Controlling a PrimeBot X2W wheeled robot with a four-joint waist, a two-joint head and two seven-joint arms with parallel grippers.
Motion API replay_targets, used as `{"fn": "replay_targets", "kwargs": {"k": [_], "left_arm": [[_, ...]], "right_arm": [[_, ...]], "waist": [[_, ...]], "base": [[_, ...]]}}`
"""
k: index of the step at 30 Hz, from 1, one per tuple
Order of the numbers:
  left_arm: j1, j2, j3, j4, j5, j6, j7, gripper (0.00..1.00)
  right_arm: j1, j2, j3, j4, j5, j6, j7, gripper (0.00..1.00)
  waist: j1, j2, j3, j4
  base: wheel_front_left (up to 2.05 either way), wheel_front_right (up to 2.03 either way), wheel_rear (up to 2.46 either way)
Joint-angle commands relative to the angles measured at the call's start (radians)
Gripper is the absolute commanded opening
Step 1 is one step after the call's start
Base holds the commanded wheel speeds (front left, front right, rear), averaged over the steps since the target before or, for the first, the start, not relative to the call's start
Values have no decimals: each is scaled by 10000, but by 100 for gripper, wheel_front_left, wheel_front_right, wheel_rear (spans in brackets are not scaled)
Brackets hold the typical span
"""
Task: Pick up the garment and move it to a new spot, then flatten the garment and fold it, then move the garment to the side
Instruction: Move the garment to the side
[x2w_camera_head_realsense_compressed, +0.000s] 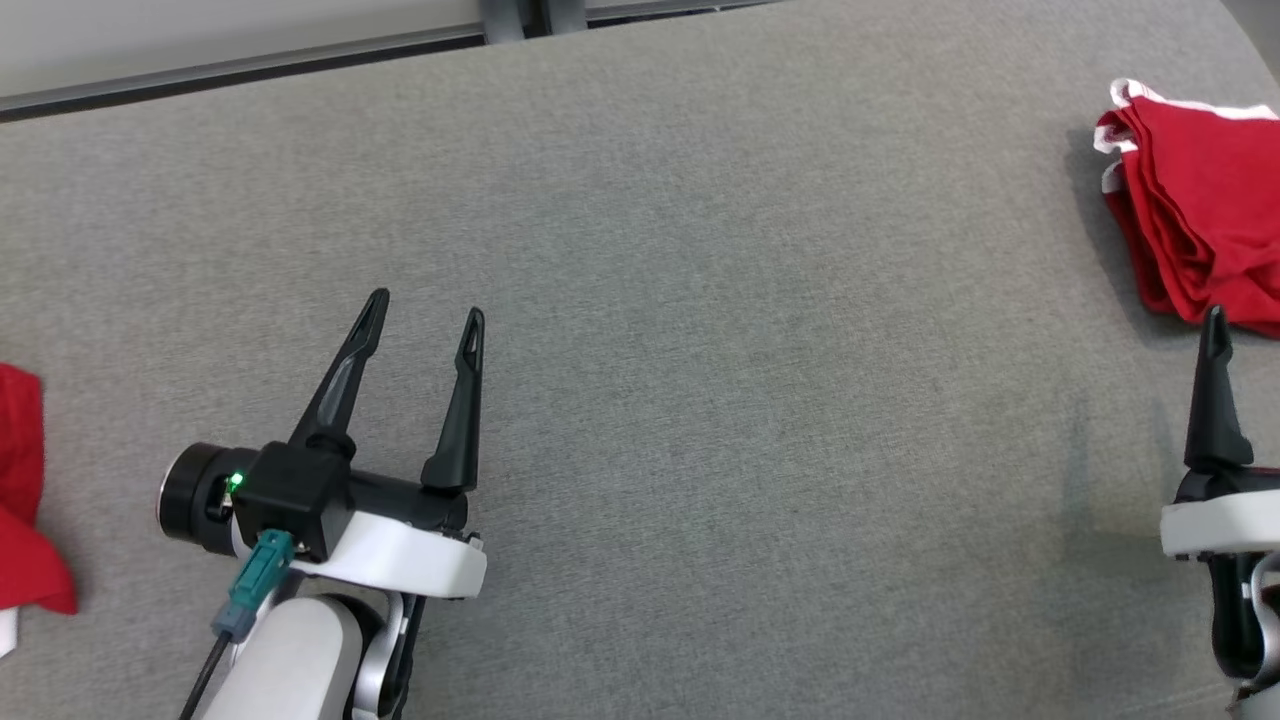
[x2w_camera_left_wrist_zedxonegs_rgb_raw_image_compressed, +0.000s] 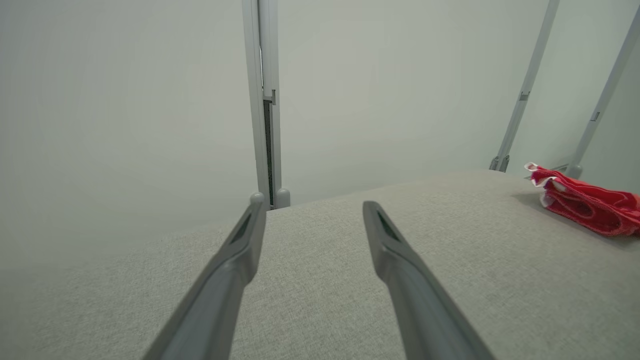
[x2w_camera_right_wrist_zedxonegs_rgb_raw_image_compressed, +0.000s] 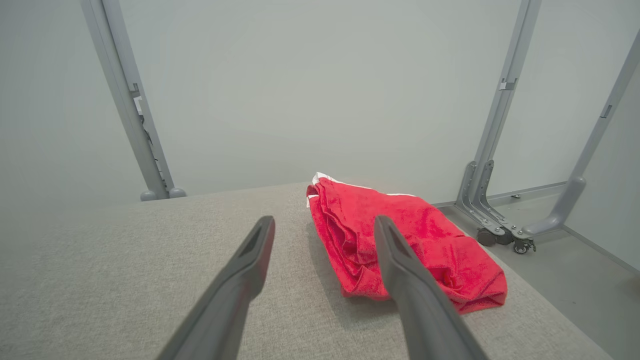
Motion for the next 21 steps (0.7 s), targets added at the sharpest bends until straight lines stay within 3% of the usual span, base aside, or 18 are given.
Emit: {"fn": "replay_targets", "kwargs": {"k": [1, 12, 21], "left_arm": [[175, -18, 78, 35, -89, 92, -55, 100], [1377, -140, 579, 384, -540, 636, -374, 100], [2230, 51, 765, 673, -830, 576, -483, 100]], "right_arm": [[216, 67, 27, -207, -158, -21, -45, 100], [1874, 894, 399, -2510, -868, -13, 1063, 100], [2917, 1074, 537, -3254, -1145, -13, 1791, 100]], "waist": [[0, -1, -291, 321], [0, -1, -1440, 1711], [0, -1, -2456, 2143]], "base": [[0, 0, 0], [0, 0, 0], [0, 0, 0]]}}
